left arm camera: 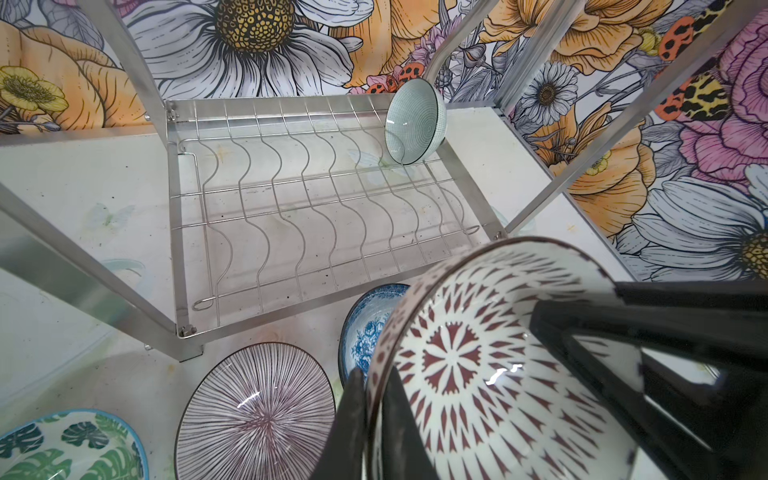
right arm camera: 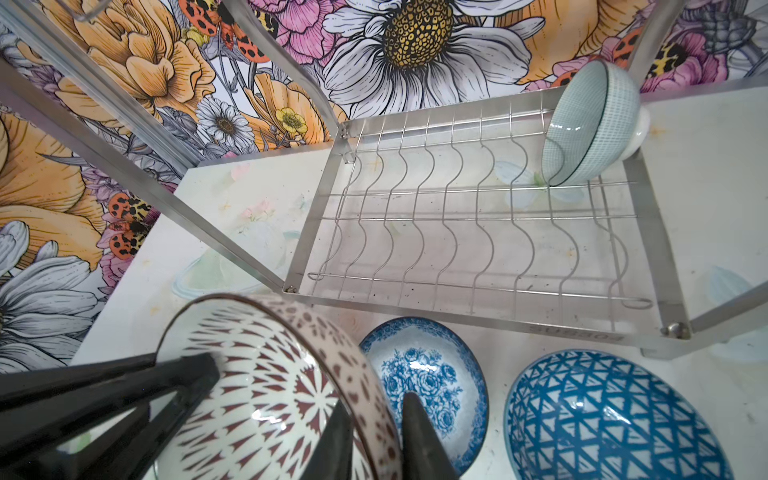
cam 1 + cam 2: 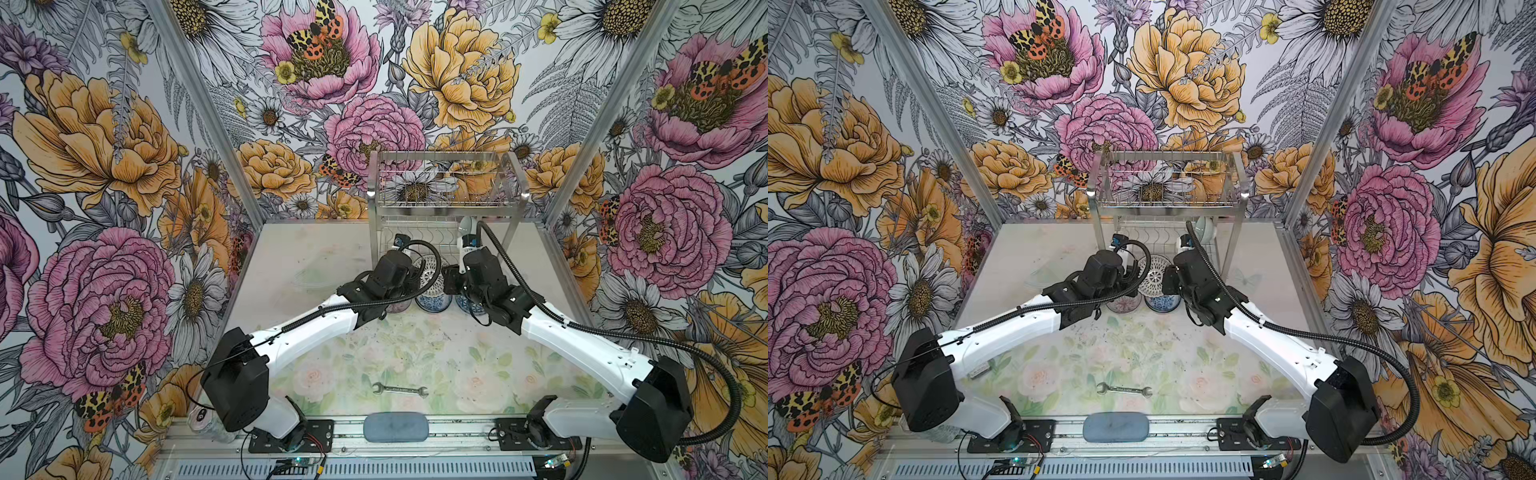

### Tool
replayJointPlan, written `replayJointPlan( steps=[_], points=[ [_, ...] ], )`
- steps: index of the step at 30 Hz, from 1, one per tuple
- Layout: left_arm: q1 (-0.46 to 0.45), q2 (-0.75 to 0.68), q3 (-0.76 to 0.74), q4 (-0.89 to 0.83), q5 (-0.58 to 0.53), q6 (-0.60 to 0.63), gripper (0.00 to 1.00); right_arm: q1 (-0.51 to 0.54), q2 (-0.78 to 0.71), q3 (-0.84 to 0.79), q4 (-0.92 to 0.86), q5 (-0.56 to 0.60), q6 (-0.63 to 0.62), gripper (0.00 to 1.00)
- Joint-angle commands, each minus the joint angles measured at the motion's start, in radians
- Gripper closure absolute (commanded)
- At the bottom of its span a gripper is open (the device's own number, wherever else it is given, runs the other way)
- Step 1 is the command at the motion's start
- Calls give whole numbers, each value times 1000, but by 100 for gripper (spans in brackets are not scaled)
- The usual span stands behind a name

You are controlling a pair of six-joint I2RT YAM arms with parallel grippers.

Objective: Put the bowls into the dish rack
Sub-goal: 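Grasp the maroon bowl rim with the right gripper while the left releases it, then carry the maroon bowl into the rack with the right gripper while the left retracts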

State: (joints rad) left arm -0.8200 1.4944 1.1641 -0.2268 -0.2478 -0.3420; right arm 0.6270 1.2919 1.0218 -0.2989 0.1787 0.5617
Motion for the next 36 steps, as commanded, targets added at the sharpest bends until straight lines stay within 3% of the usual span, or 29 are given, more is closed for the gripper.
replayJointPlan(
  steps=[1, 4, 8, 9, 11, 13, 14, 23, 31, 36],
  points=[
    [-7, -43, 45, 97, 11, -13, 100, 8, -17, -2, 29, 14, -1, 86],
    [-7, -46, 42, 96, 5, -7, 100, 7, -33, -2, 27, 37, -14, 100],
    [3, -51, 42, 81, 8, -1, 100, -1, -61, 1, 18, 77, -42, 100],
    [5, -51, 43, 74, 8, 0, 90, -2, -67, 3, 11, 95, -52, 100],
    [15, -54, 57, 23, 13, 15, 46, -11, -85, 10, -3, 144, -82, 100],
    [26, -60, 83, -56, 13, 48, 9, -21, -92, 22, -13, 193, -114, 100],
    [37, -64, 101, -108, 17, 71, 2, -27, -91, 29, -17, 219, -135, 100],
    [207, -158, 152, -367, 147, 218, 1, -40, 27, 108, -19, 587, -283, 100],
    [382, -200, 103, -378, 283, 289, 1, -44, 194, 182, -16, 837, -346, 100],
    [431, -198, 120, -388, 335, 301, 1, -52, 299, 199, 42, 935, -437, 100]
  ],
)
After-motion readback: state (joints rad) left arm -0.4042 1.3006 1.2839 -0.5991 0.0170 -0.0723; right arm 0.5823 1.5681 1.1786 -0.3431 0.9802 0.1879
